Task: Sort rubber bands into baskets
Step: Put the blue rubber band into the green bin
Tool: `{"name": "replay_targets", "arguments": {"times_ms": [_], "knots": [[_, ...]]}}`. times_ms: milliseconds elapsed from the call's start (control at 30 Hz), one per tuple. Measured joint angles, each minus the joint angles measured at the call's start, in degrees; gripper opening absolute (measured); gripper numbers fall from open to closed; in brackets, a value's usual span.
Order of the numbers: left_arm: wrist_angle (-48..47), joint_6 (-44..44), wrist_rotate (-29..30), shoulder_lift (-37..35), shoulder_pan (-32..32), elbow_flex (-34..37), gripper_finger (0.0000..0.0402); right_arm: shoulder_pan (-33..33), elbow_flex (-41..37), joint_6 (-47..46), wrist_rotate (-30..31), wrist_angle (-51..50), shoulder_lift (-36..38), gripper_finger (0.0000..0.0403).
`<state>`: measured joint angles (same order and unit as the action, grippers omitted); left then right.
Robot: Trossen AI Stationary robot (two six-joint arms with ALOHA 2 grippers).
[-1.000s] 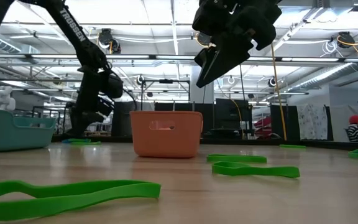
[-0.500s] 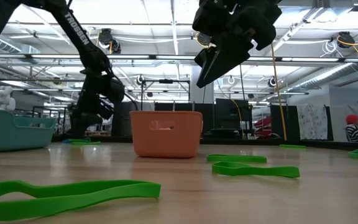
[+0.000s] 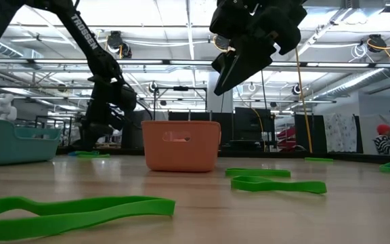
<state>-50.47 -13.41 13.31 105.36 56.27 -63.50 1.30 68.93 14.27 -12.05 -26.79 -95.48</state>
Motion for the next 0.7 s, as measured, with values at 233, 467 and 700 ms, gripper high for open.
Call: {"name": "replay_targets", "arguments": {"times_ms": [233,467,700], "knots": [[-0.58,-0.52,-0.23,0.00,0.00,0.02,0.0098,0.00,0.00,0.12,0.00,0.86,-0.01,0.0144],[-0.23,0.69,0.60,0.00,0.00,0.02,0.0098,0.00,0.00,0.06,0.00,1.01,0.00,0.0144],[0.41,2.55,1.31,0.00,0.00,0.06,0.0056,0.00,0.00,-0.60,0.00,0.91,0.00,0.0144]]}}
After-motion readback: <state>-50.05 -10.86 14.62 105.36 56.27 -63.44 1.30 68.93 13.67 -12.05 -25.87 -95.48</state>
